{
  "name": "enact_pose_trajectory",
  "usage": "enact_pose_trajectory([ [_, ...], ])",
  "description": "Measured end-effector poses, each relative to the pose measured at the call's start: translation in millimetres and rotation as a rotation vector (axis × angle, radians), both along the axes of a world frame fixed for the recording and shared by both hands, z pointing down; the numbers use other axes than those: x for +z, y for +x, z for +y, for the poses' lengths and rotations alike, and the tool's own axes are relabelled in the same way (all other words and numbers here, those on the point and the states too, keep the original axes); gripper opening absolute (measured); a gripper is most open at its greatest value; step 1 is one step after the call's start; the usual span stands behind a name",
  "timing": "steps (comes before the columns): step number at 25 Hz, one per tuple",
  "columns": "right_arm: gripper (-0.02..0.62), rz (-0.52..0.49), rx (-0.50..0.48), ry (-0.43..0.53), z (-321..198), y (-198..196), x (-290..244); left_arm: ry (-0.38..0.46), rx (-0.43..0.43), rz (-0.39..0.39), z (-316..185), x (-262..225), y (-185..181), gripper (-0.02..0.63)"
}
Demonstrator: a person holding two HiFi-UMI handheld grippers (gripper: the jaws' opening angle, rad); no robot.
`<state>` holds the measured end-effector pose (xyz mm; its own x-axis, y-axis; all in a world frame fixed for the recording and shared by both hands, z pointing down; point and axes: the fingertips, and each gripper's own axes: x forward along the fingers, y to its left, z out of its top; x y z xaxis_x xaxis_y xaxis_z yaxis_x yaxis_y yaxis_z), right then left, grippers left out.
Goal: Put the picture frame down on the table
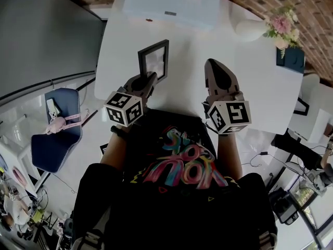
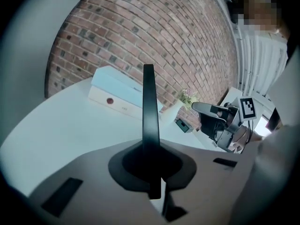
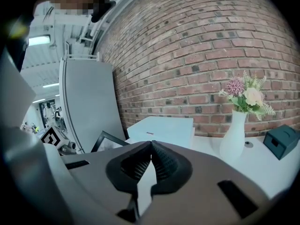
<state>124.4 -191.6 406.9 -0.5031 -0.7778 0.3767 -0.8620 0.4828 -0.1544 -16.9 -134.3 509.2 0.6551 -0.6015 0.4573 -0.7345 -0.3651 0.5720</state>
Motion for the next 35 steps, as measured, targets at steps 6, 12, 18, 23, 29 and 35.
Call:
enact_pose_trajectory([
  [6, 0.018, -0.005, 0.025, -0.033, 6.2, 6.1, 9.5, -0.121, 0.016, 0.077, 12.9, 30.4, 7.2, 0.029],
  [12, 0.018, 0.005, 0.034, -0.053, 11.1, 8.1, 16.5, -0.273, 0.11, 0.165, 37.0, 53.1, 22.1, 0.029],
  [18, 0.018, 0.001, 0.04, -0.066, 11.4, 9.2, 20.0, -0.393, 0.168, 0.228, 56.4, 71.2, 35.8, 0.029],
  [23, 0.018, -0.002, 0.041, -0.078, 13.8, 8.1, 23.8, -0.461, 0.155, 0.261, 60.9, 77.4, 37.4, 0.03],
  [29, 0.018, -0.01, 0.055, -0.09, 16.4, 11.9, 26.6, -0.472, 0.133, 0.231, 58.5, 80.3, 35.7, 0.031],
  [35, 0.018, -0.024, 0.062, -0.1, 18.8, 11.4, 28.6, -0.481, 0.08, 0.22, 55.2, 84.7, 30.7, 0.105],
])
